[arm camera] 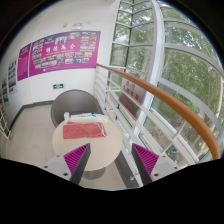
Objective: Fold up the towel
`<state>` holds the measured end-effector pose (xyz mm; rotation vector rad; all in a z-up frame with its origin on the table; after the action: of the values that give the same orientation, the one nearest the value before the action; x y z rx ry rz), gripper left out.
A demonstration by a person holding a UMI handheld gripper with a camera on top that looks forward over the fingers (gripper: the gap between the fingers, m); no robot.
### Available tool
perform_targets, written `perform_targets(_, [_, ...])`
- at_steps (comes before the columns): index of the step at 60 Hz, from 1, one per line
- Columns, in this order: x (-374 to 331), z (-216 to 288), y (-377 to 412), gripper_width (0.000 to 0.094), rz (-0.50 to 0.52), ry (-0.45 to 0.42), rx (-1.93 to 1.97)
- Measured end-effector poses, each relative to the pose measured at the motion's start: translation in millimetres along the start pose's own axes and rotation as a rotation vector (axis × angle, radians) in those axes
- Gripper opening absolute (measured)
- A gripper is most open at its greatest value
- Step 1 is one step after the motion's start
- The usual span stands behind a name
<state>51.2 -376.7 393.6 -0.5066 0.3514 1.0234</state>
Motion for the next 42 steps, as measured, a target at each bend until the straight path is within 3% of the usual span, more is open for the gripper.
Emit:
perform_targets(14, [34,-32,40,0.0855,-0.029,0.078,-0.033])
perform_targets(22, [84,-83,114,0.0850,-0.002,0.127,-0.072])
perform_targets(29, [105,-124,193,0.0860,0.064,0.180,-0.096])
perform_targets(35, [131,-123,266,0.0859,0.157,0.203,-0.069])
perform_targets(42, [172,-105,343,0.0861,0.224,0.159,-0.076])
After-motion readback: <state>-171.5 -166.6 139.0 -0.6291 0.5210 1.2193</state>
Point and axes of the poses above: the point between the fingertips, and its own axes, seen from behind it with the camera up: y to the left, z up, x forward, the way the camera looks, the point moved 5 cm from there along -x, backward, against the way the camera looks, and after that the axes turned 12 degrees about -z, right-handed, at the moved point
